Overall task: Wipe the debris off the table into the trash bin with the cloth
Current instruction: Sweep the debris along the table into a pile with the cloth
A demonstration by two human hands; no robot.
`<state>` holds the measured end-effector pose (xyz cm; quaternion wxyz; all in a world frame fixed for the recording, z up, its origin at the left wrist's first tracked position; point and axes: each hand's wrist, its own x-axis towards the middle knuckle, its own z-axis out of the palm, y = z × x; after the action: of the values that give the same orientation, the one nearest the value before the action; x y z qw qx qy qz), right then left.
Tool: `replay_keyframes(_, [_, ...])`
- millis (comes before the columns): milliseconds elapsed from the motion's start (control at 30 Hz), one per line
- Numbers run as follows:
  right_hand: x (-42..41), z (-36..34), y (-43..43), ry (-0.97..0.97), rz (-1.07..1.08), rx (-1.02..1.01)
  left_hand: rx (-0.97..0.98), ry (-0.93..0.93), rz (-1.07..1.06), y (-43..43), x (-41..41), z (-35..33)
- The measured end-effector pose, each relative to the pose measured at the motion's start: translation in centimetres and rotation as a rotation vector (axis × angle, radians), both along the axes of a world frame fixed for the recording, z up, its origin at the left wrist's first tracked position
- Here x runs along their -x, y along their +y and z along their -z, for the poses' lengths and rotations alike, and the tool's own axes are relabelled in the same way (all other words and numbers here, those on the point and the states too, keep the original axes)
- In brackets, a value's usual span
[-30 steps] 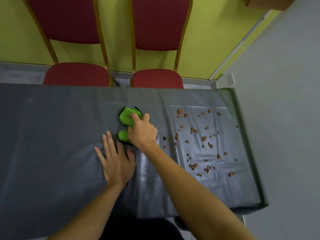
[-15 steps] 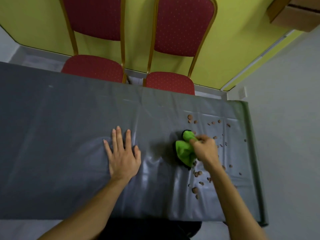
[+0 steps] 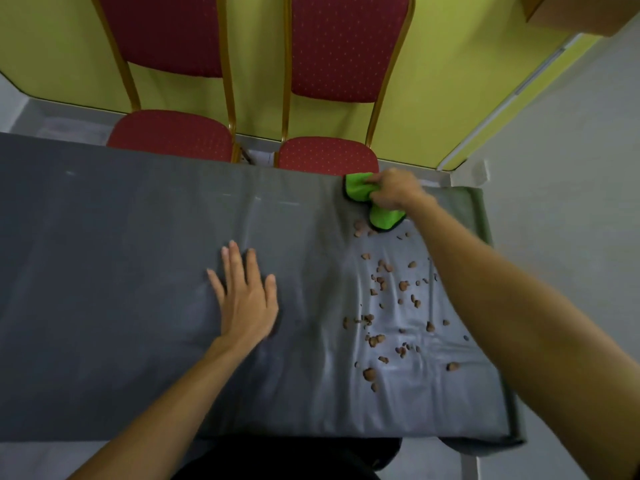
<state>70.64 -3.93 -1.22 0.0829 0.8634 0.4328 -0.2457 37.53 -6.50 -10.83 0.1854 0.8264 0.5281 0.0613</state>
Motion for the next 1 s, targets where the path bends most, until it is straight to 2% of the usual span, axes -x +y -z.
replay_keyframes(133, [2.4,3.7,-2.3,-0.003,0.203,-0.154,-0.019,-0.022,0.097,-2.2,-3.2,0.0])
replay_keyframes(267, [4.5,3.3,-5.9,0.013,0.074,-0.225,-0.051,0.069,0.120,-3.8,-4.0,1.0])
replay_keyframes(400, [6.7,2.2,-10.3,0.224,-0.103,-0.131,-0.127,0.102,0.129,-3.9,-3.8,1.4])
replay_keyframes(500, [5.4,0.3,-12.1,0.418,0.025,-0.128,-0.127,0.111,0.136,-3.9,-3.8,1.4])
replay_keyframes(567, [2.4,-0.8,-12.3,0.445,0.154,-0.221,-0.125,0.124,0.140,-3.8,-3.9,1.4])
replay_keyframes(700, [-6.3,-1.7,-10.4,0.247,0.363,-0.425,-0.087,0.148,0.138,-3.7,-3.8,1.3])
replay_keyframes(800, [-10.1,0.6,-10.5,0.115,0.463,-0.383,-0.102,0.149,0.142,-3.8,-3.8,1.3])
replay_keyframes(867, [-9.4,2.6,-11.5,0.076,0.474,-0.325,-0.111,0.141,0.135,-3.8,-3.9,1.3])
replay_keyframes(1000, [-3.8,4.4,-13.5,0.065,0.454,-0.354,-0.104,0.156,0.129,-3.8,-4.0,1.2])
